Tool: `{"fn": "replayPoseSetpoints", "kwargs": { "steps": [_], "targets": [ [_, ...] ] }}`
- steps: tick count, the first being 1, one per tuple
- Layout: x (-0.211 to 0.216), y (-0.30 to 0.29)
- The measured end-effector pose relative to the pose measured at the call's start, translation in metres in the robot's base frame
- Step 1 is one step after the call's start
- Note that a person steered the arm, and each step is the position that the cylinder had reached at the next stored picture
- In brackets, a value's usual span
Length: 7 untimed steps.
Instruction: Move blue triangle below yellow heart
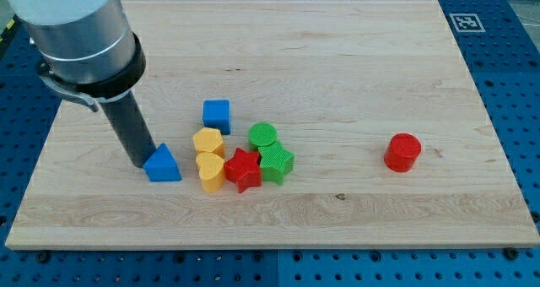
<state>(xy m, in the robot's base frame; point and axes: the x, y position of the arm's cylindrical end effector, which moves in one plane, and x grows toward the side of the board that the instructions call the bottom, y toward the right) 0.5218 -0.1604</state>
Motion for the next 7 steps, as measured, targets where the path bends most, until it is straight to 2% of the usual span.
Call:
{"fn": "replayPoseSetpoints", "kwargs": {
  "steps": [4,7],
  "targets": [
    [0.024,0.014],
    [0.027,0.041]
  ]
}}
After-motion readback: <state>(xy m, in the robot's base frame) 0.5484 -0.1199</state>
